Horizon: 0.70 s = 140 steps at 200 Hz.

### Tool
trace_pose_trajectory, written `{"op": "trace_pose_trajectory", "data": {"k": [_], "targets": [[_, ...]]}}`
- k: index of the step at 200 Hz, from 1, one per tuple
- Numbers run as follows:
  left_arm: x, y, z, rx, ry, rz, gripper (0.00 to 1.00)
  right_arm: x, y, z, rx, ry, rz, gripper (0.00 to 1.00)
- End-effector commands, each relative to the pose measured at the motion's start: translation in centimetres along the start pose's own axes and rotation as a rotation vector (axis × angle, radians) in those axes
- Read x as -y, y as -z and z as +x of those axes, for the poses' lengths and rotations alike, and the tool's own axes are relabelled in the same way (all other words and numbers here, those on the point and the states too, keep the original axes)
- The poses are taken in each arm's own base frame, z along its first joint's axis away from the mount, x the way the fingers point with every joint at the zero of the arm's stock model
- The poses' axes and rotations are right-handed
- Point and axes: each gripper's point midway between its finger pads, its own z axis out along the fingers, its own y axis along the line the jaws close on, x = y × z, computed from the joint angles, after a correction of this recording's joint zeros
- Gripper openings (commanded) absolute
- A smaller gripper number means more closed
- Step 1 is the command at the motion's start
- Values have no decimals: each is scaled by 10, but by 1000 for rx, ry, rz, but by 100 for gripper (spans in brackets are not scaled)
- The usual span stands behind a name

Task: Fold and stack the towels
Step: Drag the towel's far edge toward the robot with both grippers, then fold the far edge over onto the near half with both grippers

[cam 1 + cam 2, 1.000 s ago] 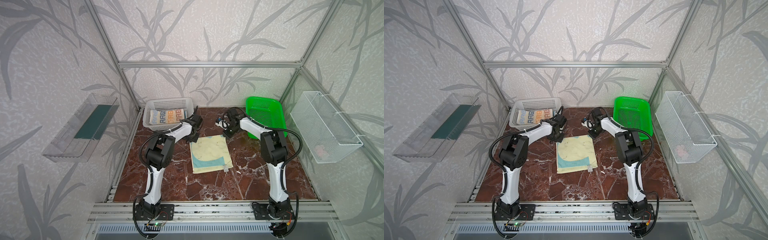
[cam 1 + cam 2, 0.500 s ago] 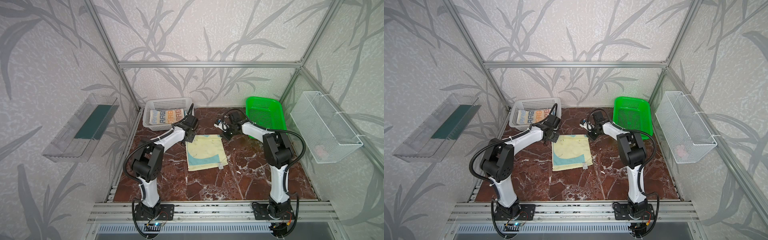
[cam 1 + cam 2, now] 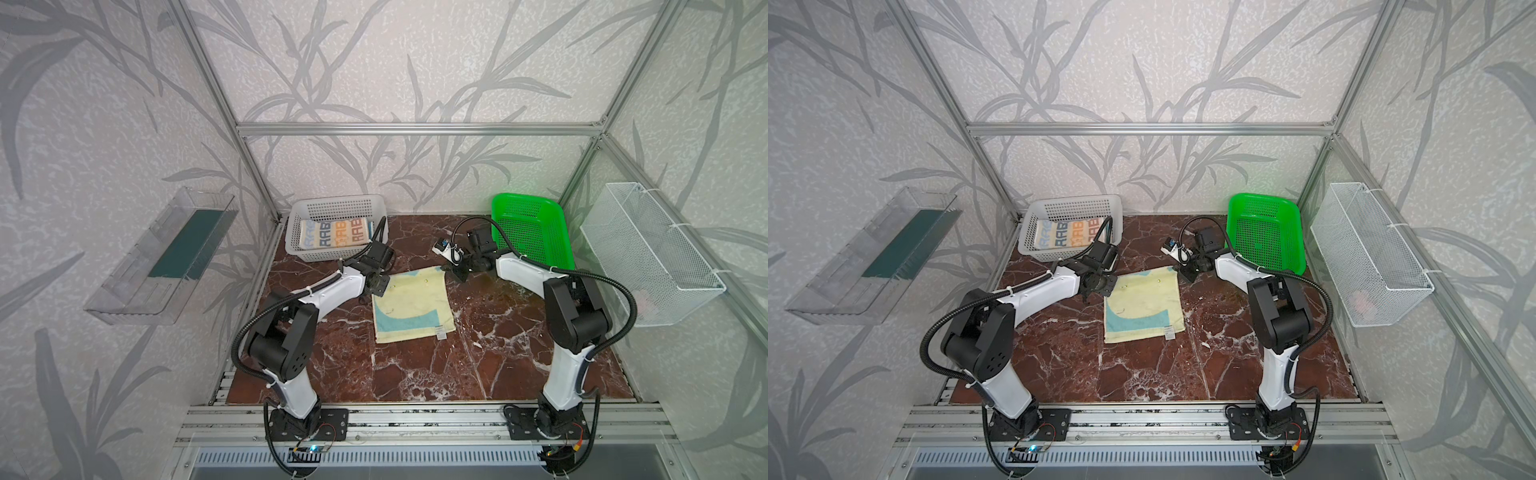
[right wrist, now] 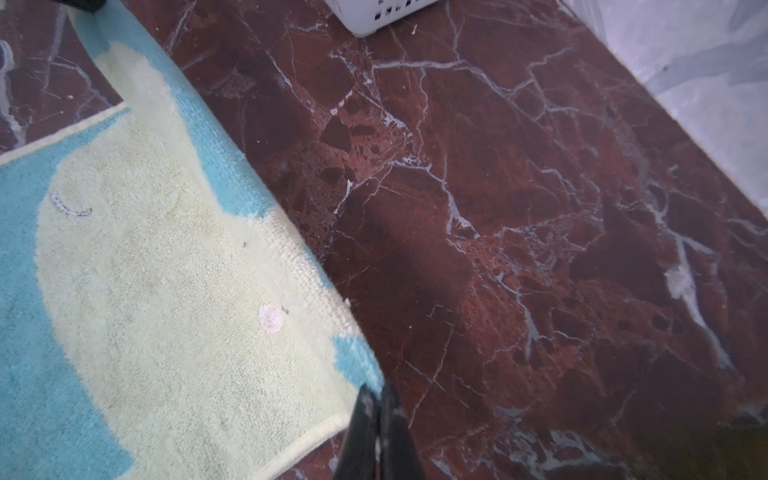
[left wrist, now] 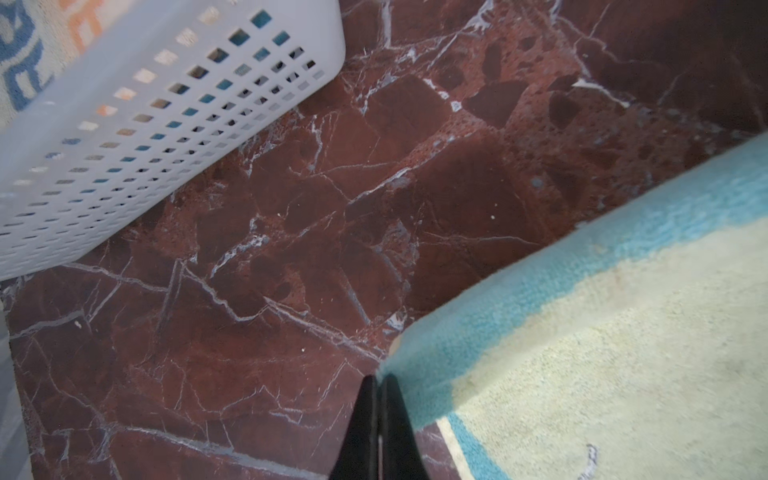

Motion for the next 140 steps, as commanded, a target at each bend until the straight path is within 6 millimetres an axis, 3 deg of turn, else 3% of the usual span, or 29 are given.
{"op": "trace_pose_trajectory", "data": {"k": [1, 77, 84, 140], "targets": [[0, 21, -5, 55, 19, -7, 0, -1, 21, -12, 44, 42, 20, 0], [6, 39, 20, 59, 16, -34, 0, -38, 37, 23, -5, 47, -32, 0], [6, 40, 23, 60, 18, -34, 0, -41, 46, 17, 11, 54, -26, 0], [21, 55, 41, 46, 46, 44, 0, -68, 58, 32, -30, 12, -78, 0]]}}
